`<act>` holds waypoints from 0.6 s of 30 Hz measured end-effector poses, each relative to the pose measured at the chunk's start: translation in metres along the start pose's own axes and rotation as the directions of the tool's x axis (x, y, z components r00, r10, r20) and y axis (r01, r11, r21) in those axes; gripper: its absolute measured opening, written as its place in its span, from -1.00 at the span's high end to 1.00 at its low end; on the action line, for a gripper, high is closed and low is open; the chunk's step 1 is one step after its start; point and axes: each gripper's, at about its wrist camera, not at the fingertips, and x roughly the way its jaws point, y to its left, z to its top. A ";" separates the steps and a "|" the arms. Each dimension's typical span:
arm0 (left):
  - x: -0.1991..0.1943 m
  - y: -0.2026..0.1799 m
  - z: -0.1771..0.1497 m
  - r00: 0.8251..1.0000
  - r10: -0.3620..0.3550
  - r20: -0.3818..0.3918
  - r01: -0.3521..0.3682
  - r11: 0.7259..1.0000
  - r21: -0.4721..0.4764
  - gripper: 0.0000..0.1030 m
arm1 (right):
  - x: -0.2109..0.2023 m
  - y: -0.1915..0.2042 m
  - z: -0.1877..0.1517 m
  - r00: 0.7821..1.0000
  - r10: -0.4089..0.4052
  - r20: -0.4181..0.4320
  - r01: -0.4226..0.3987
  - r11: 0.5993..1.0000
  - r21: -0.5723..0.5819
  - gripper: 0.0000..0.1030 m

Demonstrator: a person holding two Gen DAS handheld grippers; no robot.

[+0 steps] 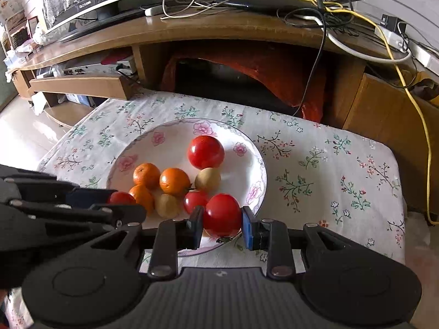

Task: Organize fruits
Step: 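Lower both tomatoes into the bowl and open both grippers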

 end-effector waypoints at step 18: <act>0.015 0.008 0.009 1.000 0.005 -0.015 -0.005 1.000 -0.024 0.31 | 0.021 -0.004 0.008 1.000 0.017 -0.019 -0.017 1.000 0.007 0.42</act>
